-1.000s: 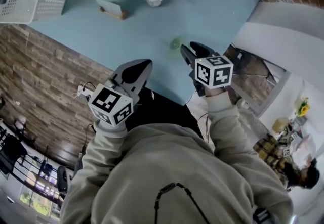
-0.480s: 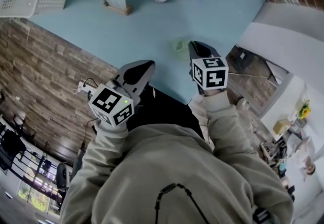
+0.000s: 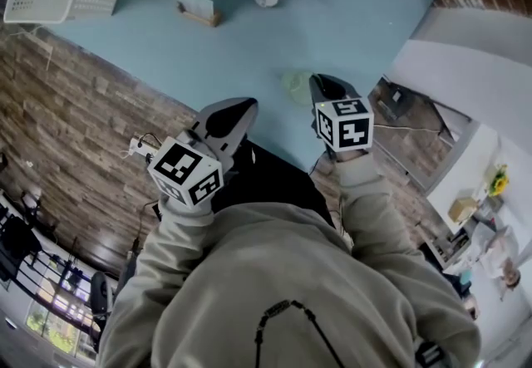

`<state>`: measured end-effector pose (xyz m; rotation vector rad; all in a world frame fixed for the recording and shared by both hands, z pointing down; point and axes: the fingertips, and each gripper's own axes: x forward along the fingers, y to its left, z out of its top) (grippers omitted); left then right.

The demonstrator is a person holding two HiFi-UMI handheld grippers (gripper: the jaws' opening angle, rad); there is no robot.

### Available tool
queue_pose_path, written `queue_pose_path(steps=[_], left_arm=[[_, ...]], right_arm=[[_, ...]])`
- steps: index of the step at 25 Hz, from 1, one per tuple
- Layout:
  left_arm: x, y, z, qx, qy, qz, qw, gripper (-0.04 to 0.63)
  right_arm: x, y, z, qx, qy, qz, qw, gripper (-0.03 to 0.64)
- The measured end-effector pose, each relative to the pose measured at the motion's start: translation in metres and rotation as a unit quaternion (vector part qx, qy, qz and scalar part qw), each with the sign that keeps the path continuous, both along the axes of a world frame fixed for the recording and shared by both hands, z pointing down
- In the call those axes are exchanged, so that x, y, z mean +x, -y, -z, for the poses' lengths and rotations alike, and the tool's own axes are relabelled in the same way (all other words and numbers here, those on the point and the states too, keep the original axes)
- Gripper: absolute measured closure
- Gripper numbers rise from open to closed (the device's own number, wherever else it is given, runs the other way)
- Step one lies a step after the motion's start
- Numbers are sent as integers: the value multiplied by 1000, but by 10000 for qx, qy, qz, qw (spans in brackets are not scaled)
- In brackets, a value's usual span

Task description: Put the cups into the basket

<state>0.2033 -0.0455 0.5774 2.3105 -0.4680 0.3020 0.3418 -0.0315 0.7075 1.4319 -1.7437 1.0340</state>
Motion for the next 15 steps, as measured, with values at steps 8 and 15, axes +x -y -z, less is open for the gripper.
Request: queue_pose_path(steps=[8,15], left_arm=[[13,15,72,677,-334,-124,9971,598],[23,9,138,1214,-362,-205,9917,598]], right_arm=[[12,24,66,446,-90,25,9990,583],[21,36,135,902,-138,111,9958,583]])
